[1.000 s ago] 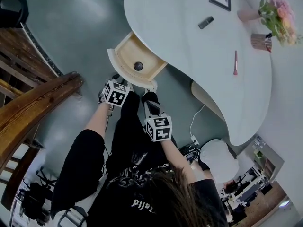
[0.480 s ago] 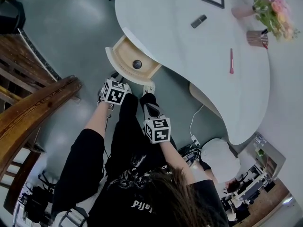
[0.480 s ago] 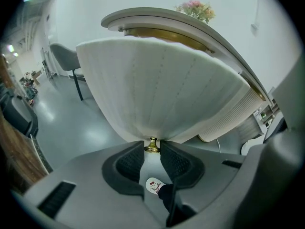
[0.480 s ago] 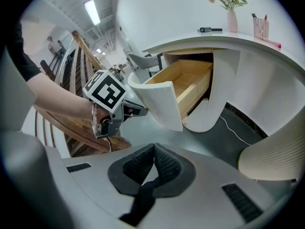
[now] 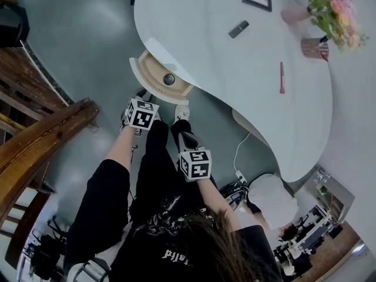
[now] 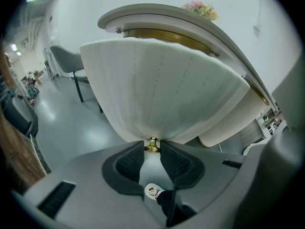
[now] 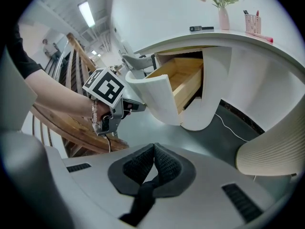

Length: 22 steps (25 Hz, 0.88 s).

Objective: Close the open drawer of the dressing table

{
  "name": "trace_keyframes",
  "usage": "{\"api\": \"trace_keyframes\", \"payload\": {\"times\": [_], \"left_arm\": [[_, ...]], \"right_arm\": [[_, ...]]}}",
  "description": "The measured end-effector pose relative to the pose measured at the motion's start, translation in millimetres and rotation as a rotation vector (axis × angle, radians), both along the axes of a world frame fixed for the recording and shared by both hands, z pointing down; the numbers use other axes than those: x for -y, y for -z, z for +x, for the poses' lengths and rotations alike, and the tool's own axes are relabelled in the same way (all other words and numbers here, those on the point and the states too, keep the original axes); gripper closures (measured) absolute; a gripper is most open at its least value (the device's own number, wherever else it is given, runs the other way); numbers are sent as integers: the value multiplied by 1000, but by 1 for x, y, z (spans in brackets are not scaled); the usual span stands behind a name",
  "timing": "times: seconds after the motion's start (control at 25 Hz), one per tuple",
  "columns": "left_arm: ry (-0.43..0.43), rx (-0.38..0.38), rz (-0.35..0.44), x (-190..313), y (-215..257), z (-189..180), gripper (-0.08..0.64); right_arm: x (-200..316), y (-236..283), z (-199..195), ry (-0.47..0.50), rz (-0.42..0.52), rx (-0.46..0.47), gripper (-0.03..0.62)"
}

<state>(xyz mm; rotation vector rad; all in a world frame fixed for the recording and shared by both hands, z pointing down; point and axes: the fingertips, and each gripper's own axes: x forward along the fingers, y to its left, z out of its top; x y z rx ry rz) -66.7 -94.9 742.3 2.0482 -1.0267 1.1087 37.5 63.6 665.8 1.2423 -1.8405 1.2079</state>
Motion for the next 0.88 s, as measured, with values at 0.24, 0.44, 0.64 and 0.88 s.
{"api": "trace_keyframes", "payload": {"times": [0.24, 0.44, 0.64, 0.88], "left_arm": [[-5, -6, -6, 7, -1, 8, 443], [-34, 2, 1, 17, -2, 17, 443], [-37, -1, -1, 20, 0, 20, 443], [-64, -1, 8, 20, 1, 20, 443]], "right_arm": [[10, 0, 28, -103, 6, -27, 566], [26, 8, 50, -187, 49, -49, 566], [44, 20, 55, -205, 90, -55, 566], [59, 30, 54, -214, 128, -53, 566]]}}
